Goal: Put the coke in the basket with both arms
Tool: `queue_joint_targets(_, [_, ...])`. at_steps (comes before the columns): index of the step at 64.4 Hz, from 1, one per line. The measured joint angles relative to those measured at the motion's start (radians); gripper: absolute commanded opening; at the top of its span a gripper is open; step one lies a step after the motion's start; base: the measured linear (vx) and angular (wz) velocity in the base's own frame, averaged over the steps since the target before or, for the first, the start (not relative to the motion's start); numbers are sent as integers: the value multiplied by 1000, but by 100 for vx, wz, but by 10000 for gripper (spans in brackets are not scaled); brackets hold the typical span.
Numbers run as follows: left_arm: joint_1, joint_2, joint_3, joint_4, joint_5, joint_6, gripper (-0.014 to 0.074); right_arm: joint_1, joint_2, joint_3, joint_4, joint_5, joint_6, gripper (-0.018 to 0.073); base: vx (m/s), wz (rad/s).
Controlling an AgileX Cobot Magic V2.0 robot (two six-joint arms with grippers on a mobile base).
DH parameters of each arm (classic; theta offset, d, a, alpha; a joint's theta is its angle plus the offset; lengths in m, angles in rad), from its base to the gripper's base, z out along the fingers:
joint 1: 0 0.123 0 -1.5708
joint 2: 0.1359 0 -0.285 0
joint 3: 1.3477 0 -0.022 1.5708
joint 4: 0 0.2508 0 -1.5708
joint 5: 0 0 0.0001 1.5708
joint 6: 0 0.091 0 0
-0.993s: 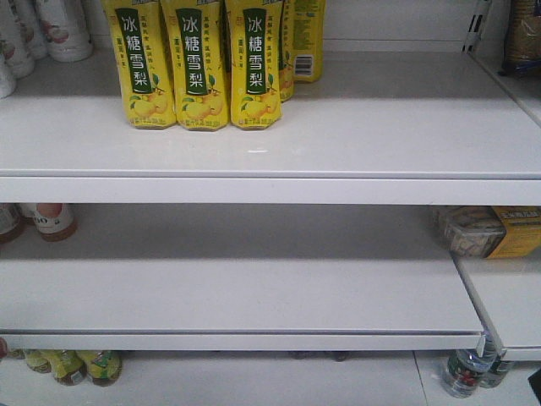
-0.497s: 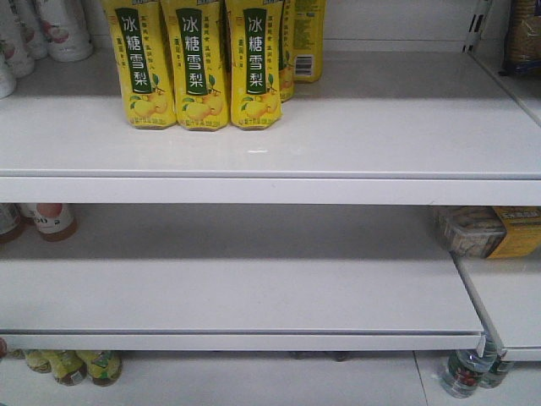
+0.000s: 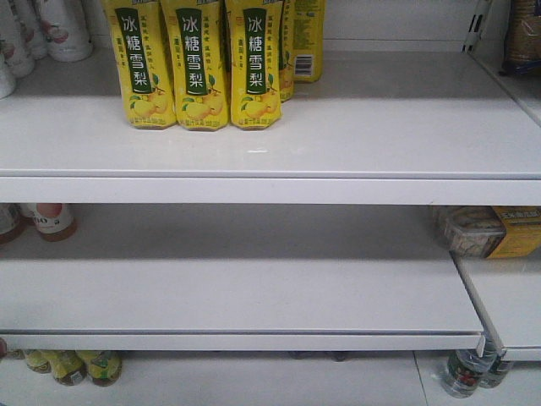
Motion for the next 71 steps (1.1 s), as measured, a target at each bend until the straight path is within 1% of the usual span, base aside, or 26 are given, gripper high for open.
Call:
queue_joint_targets(5, [0,0,0,0,0,0,-6,0,0,0,-2,0,25,-5,0,0])
queue_joint_targets(15, [0,0,0,0,0,0,-6,0,0,0,-3,0,40,-5,0,0])
queue_joint_targets(71, [0,0,0,0,0,0,-6,0,0,0,-4,-1,40,-5,0,0])
